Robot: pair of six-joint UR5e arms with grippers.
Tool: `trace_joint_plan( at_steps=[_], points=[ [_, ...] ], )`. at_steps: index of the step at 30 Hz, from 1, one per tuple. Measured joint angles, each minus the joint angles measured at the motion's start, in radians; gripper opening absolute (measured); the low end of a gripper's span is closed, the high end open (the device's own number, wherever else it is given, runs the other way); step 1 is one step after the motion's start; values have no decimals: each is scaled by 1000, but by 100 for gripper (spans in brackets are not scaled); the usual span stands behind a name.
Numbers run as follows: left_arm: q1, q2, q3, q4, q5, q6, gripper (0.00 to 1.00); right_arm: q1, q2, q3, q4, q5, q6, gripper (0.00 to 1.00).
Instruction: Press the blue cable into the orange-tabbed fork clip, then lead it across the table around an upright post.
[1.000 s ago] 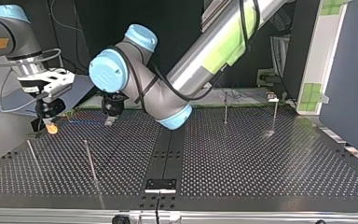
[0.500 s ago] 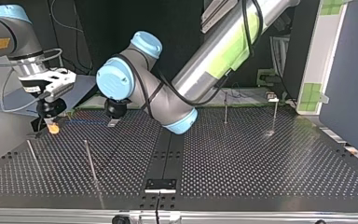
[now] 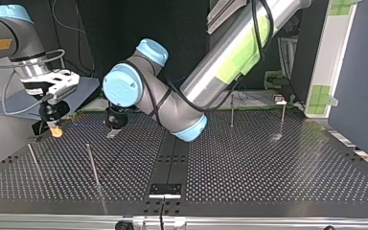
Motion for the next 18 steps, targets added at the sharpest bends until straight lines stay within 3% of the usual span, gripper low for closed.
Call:
trace_joint_plan(
  at_steps=[7,18],
  points=[
    [-5,-12,30,3,66,-65,94,2,-1,-2,1,0,0,0],
    [-16,-55,33,18,157,-119,94,6,-4,-6,2,0,0,0]
  ],
)
